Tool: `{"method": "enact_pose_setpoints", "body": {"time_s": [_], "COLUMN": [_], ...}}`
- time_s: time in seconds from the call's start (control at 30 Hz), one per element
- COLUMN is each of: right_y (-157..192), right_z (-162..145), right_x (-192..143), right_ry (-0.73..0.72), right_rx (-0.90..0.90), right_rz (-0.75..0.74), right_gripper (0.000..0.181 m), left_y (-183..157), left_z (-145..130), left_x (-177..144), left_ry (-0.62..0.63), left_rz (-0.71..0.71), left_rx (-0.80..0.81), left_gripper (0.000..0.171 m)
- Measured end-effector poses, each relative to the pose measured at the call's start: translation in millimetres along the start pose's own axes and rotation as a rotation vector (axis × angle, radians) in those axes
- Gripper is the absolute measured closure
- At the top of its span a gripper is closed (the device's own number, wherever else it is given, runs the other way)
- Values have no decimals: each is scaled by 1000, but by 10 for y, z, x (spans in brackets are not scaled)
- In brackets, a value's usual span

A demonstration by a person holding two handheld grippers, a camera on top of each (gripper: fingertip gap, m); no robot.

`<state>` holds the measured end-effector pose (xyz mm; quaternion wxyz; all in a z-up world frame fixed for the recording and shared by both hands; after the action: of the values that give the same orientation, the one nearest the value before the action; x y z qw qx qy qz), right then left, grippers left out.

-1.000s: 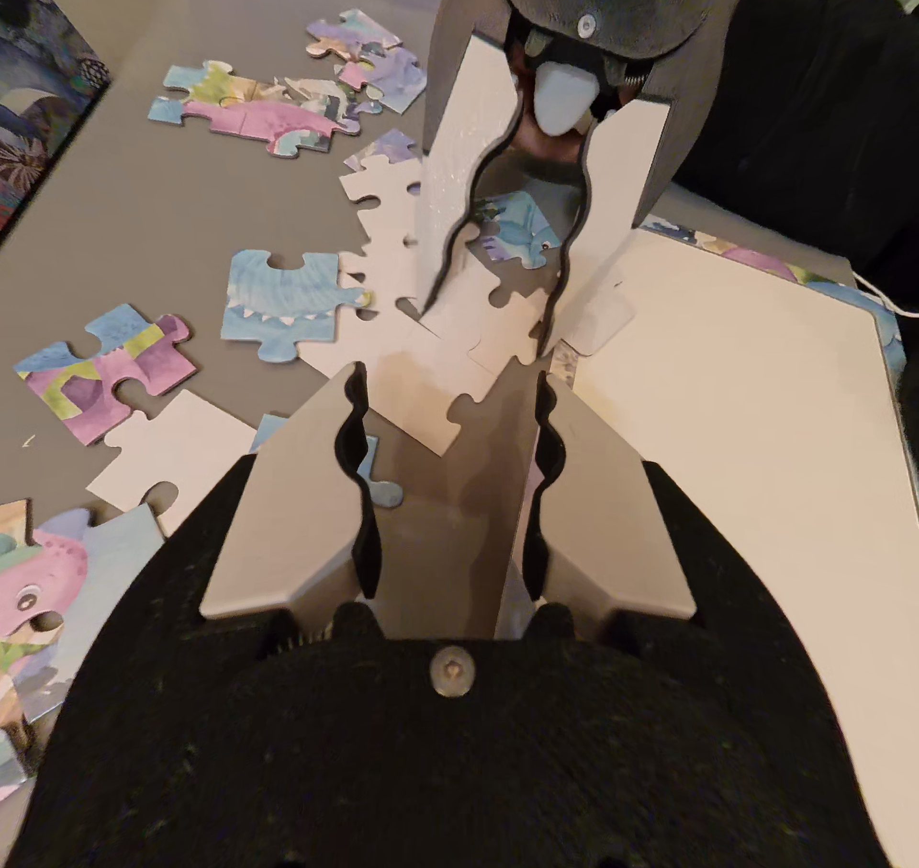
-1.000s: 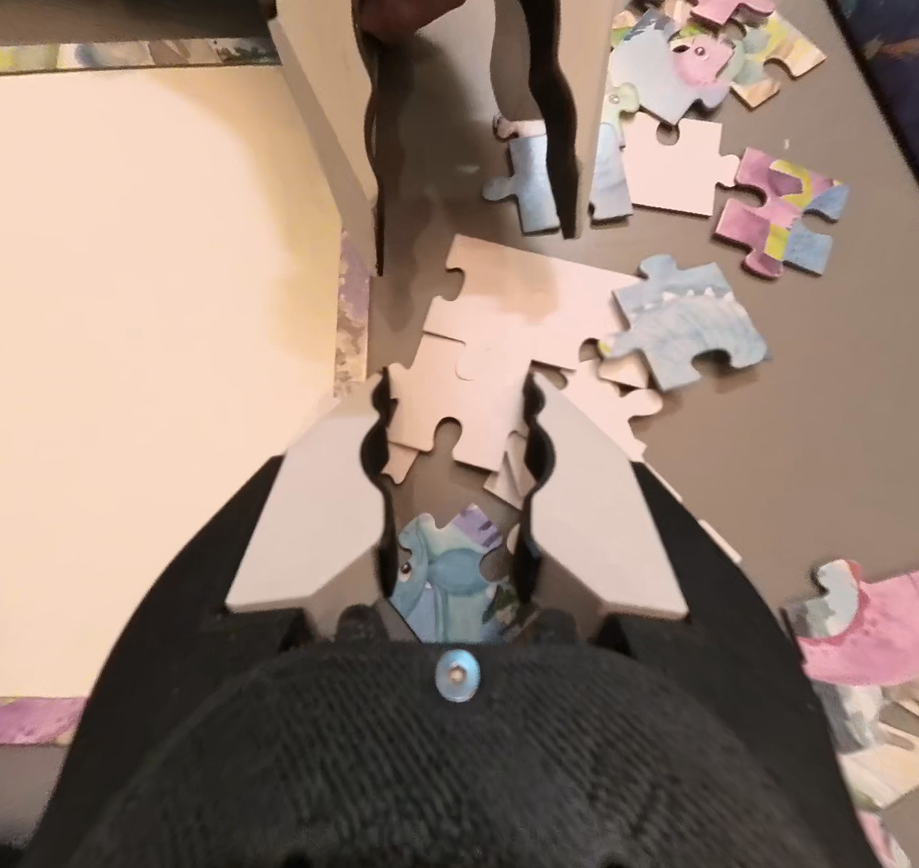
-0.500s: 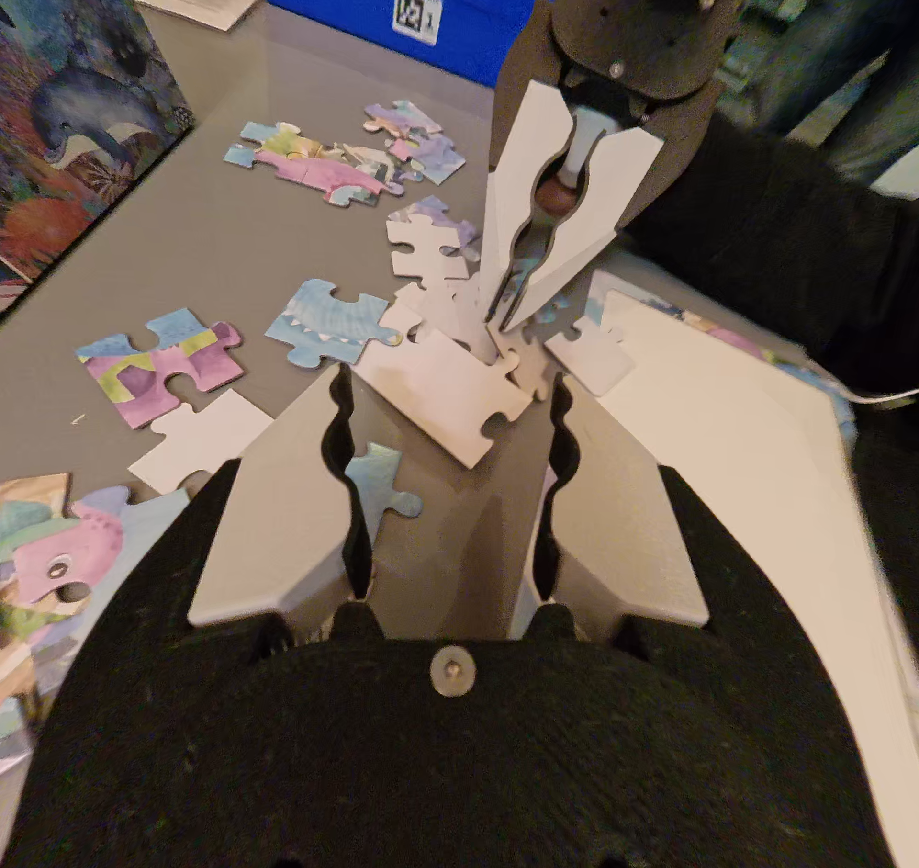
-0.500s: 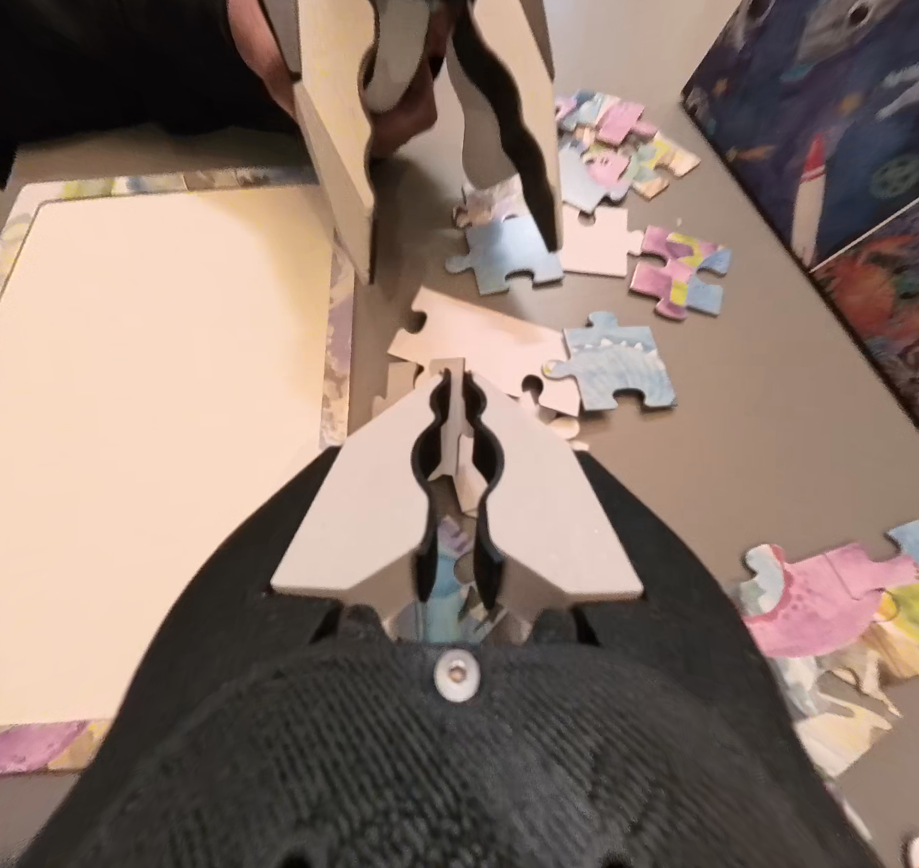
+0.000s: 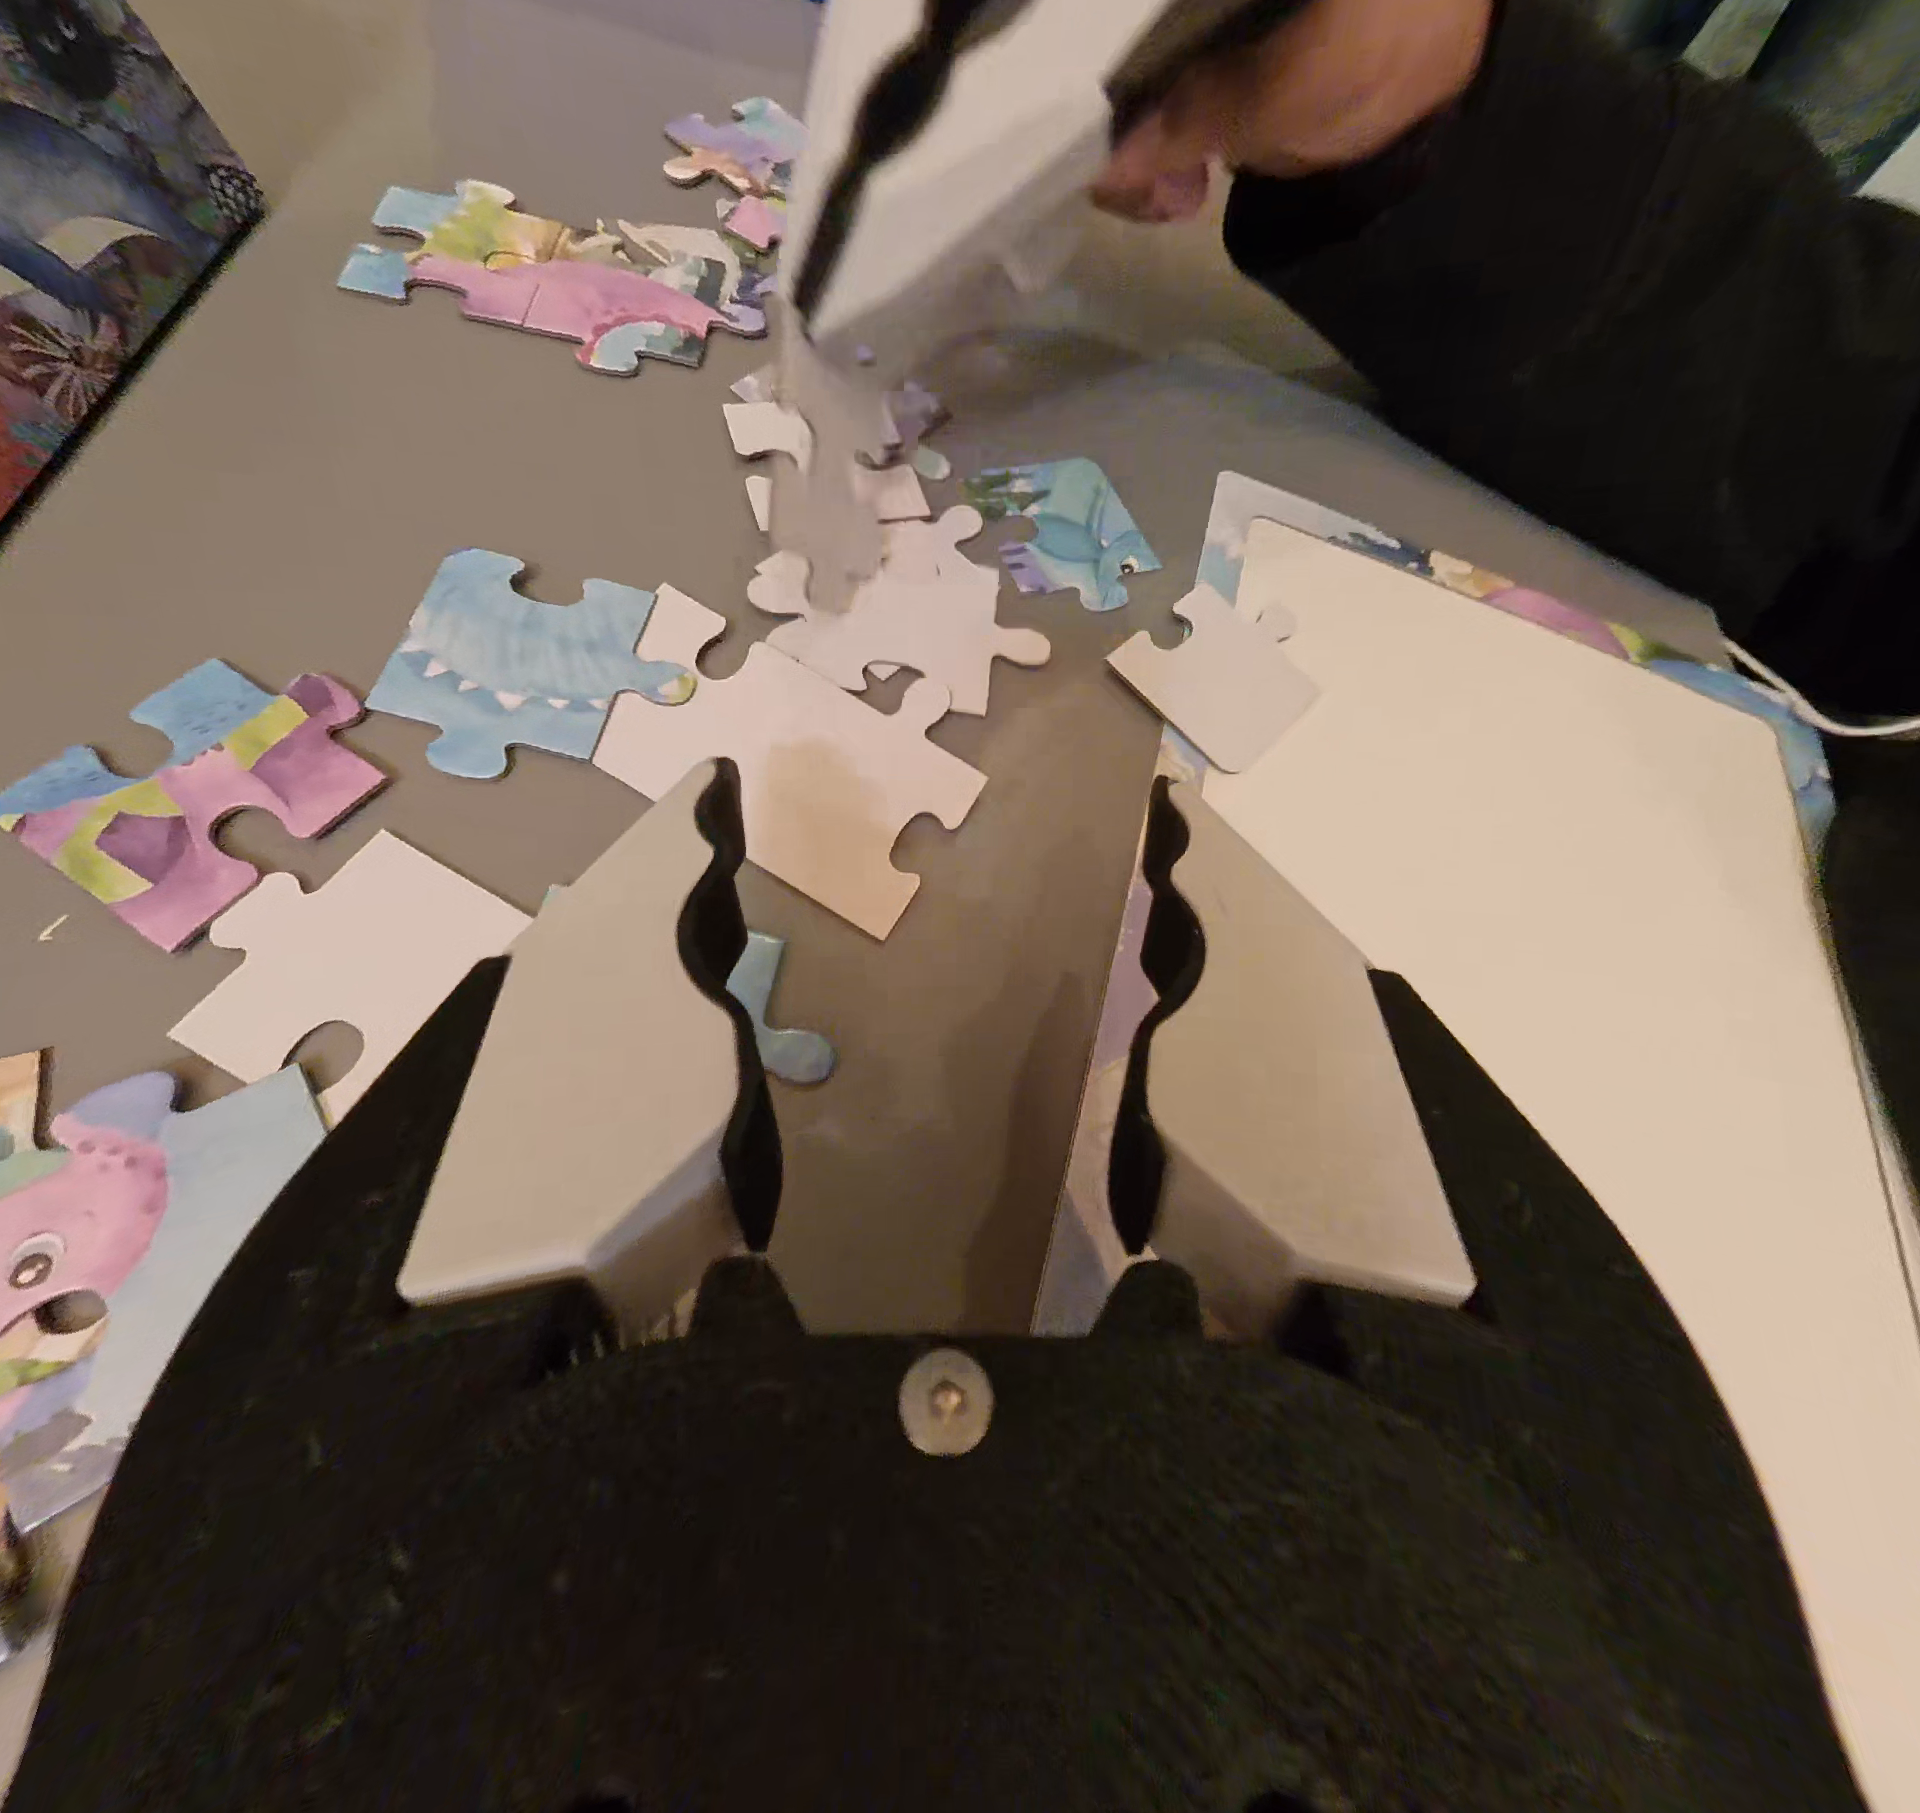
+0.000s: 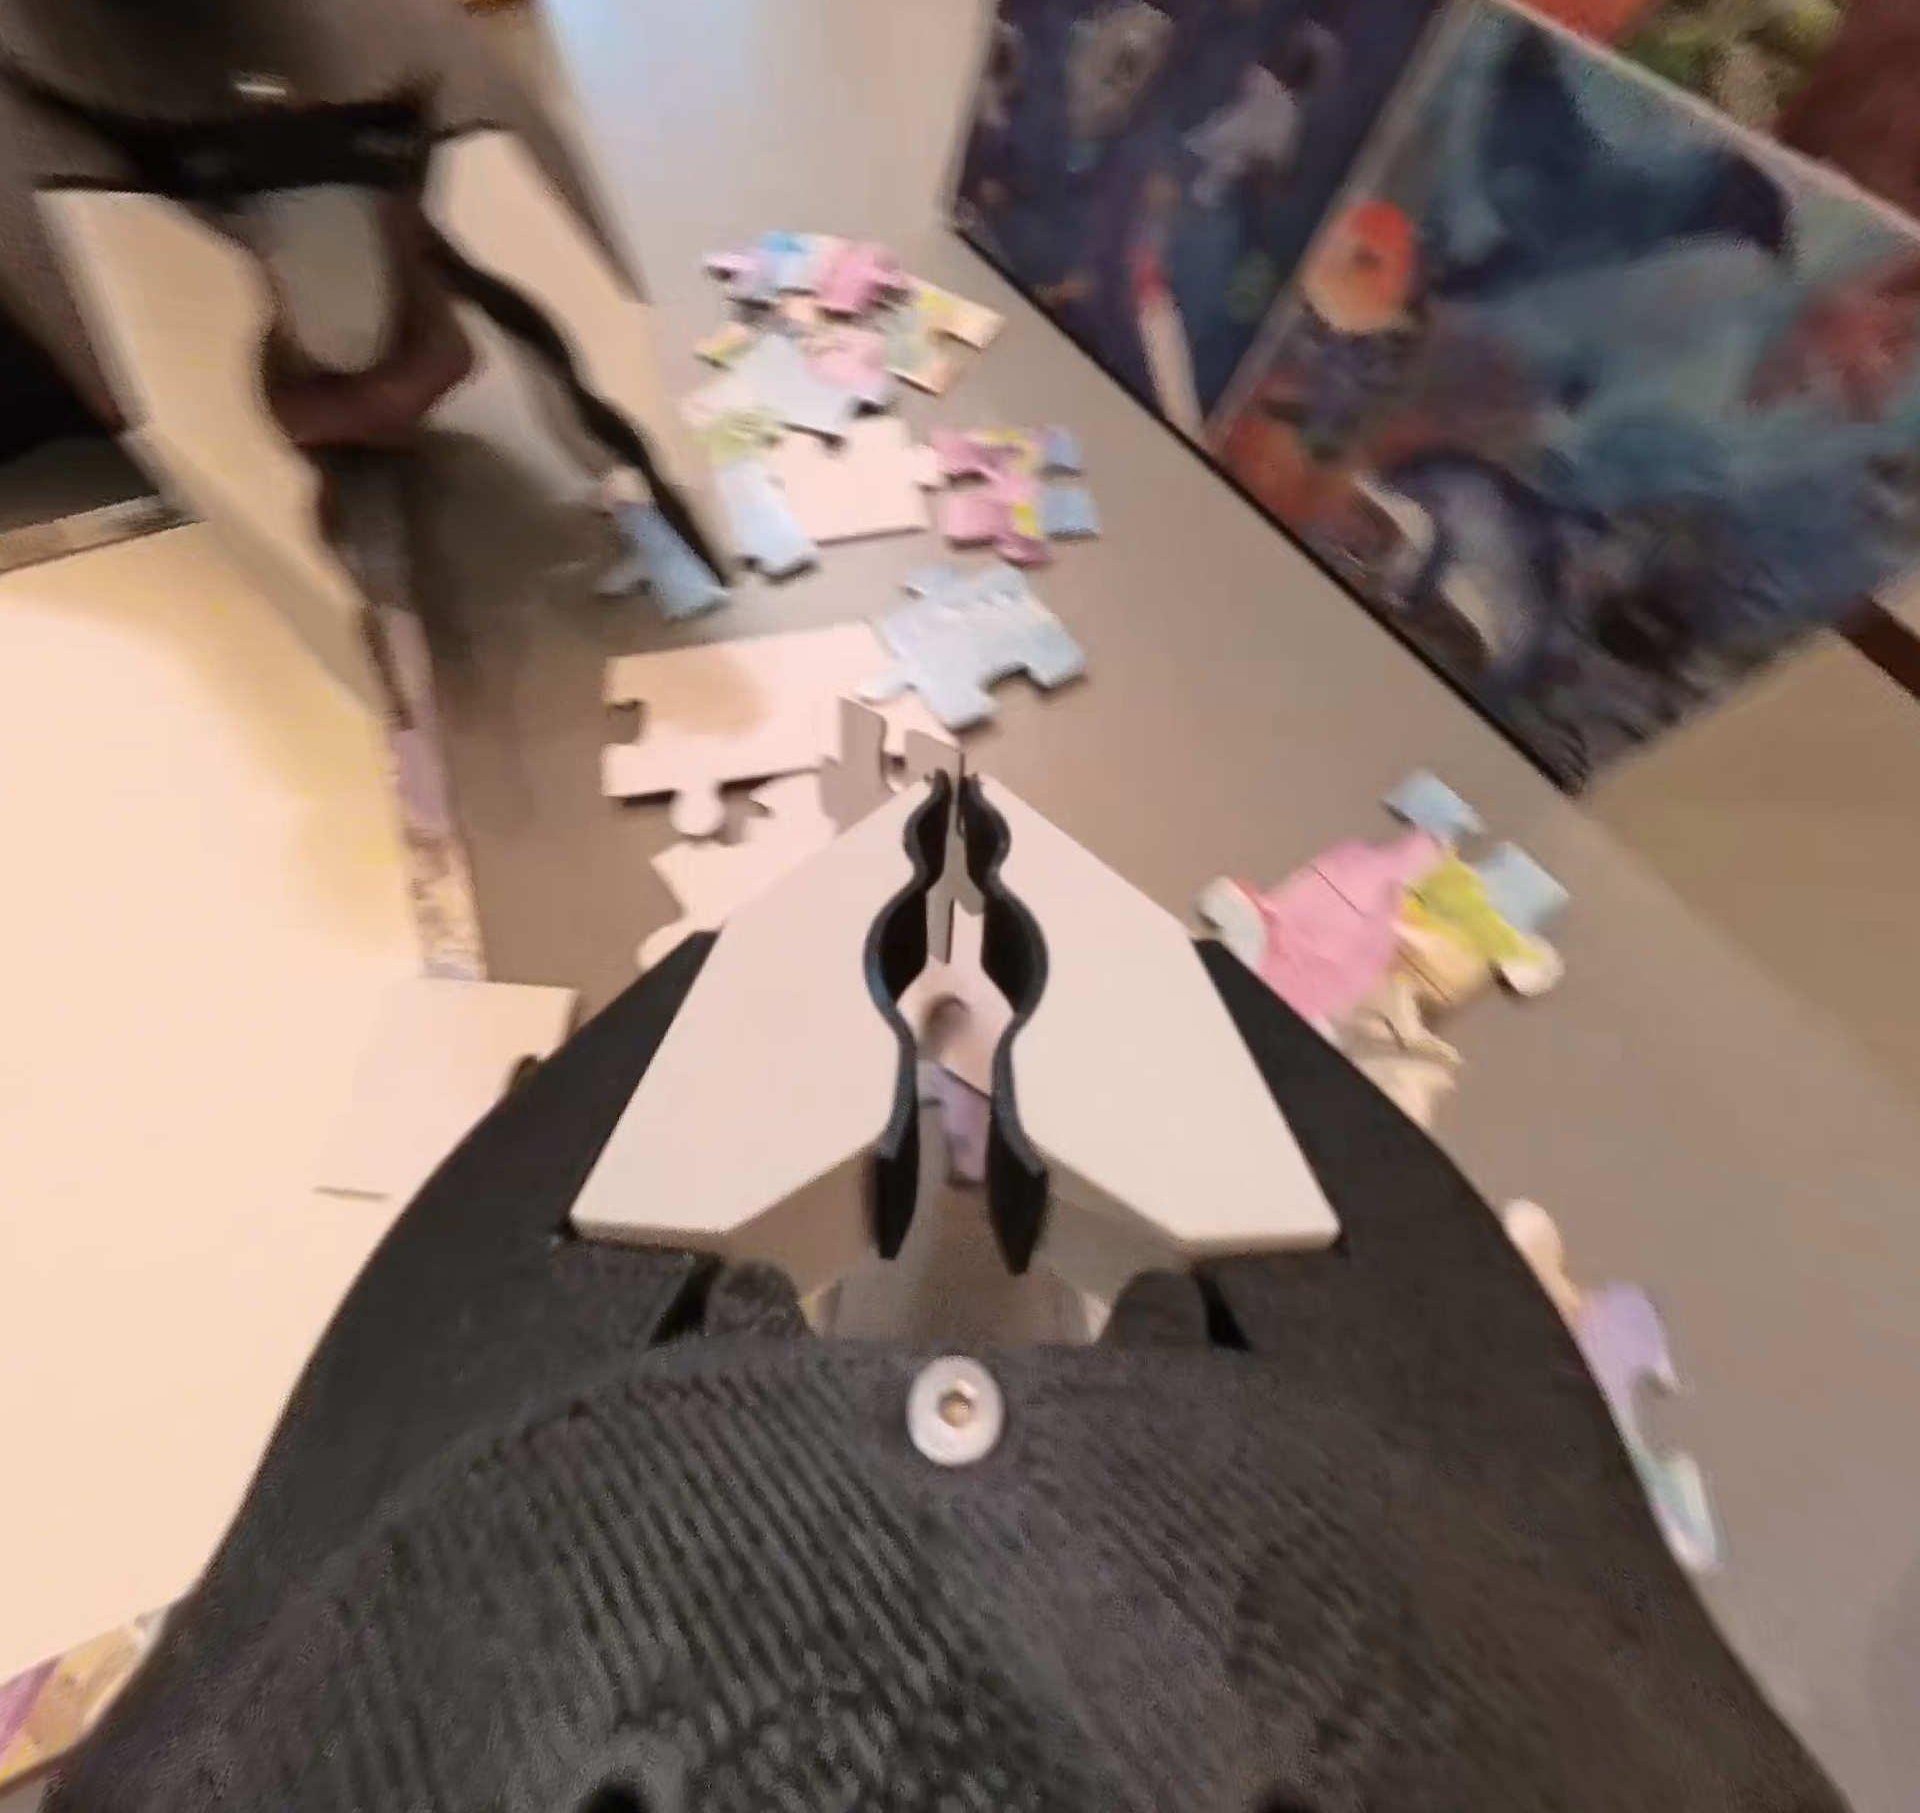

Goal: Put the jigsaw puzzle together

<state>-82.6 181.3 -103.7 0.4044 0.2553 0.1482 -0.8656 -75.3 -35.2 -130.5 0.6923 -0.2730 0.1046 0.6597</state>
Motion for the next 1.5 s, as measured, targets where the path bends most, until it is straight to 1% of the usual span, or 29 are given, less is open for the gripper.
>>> {"method": "enact_pose_setpoints", "body": {"time_s": [0.03, 0.07, 0.13, 0.17, 0.23, 0.3, 0.37, 0.43, 0.5, 0.6, 0.73, 0.77, 0.83, 0.9, 0.97, 1.07, 1.13, 1.2, 1.23, 1.3, 1.37, 1.4, 1.47, 1.5], "right_y": [-103, -191, -312, -318, -179, 104, 427, 615, 669, 619, 570, 576, 585, 586, 568, 502, 465, 469, 484, 525, 564, 575, 563, 545], "right_z": [-46, -87, -125, -116, -44, 25, 29, -3, -46, -94, -138, -137, -125, -79, 5, 118, 161, 189, 196, 198, 203, 208, 225, 230], "right_x": [-14, -24, -35, -38, -10, 86, 222, 350, 428, 451, 489, 498, 501, 474, 403, 260, 189, 161, 164, 197, 225, 232, 232, 223], "right_ry": [17, 17, -16, -33, -58, -43, -4, 60, 121, 149, 169, 169, 172, 129, 43, -99, -165, -199, -201, -180, -175, -182, -221, -244], "right_rx": [46, 88, 160, 160, 66, -96, -248, -316, -300, -244, -200, -193, -192, -172, -112, -4, 57, 97, 108, 111, 106, 113, 130, 125], "right_rz": [-59, -110, -178, -182, -108, 12, 131, 180, 216, 240, 245, 250, 245, 252, 290, 359, 407, 453, 469, 477, 480, 487, 484, 471], "right_gripper": [181, 174, 148, 142, 138, 138, 140, 142, 143, 148, 163, 172, 173, 173, 173, 173, 173, 173, 173, 173, 173, 173, 173, 167], "left_y": [-10, -20, -34, -35, -26, 3, 45, 91, 129, 155, 147, 144, 141, 136, 96, 17, -38, -97, -132, -193, -243, -250, -248, -248], "left_z": [-1, -3, -2, -1, 4, 15, 31, 46, 54, 58, 56, 55, 59, 87, 129, 161, 167, 167, 162, 153, 145, 147, 152, 155], "left_x": [14, 29, 47, 48, 35, -2, -60, -130, -193, -243, -231, -224, -225, -257, -304, -351, -340, -289, -252, -185, -153, -153, -174, -189], "left_ry": [13, 24, 38, 38, 26, -7, -58, -111, -147, -168, -165, -162, -163, -203, -259, -303, -282, -227, -188, -121, -81, -74, -79, -95], "left_rz": [10, 15, 24, 26, 31, 35, 31, 32, 44, 65, 69, 70, 79, 101, 93, 66, 52, 99, 131, 222, 277, 296, 292, 268], "left_rx": [11, 19, 28, 29, 25, 6, -28, -63, -83, -78, -67, -63, -53, -28, 21, 105, 154, 232, 281, 384, 453, 466, 460, 444], "left_gripper": [97, 97, 98, 98, 99, 101, 102, 104, 106, 109, 111, 111, 109, 97, 84, 76, 74, 80, 87, 108, 146, 155, 165, 171]}}
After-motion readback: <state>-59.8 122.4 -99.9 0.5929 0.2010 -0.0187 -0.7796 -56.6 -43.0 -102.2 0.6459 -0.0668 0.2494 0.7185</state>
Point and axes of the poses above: each gripper's, where its closed fingertips meet, x out along the fingers, z out of its top, y = z × x across the jaws, the point moved 9 cm from there along -x, back along the fingers, and after that the axes turned 4 degrees about -z, right-handed, at the moved point
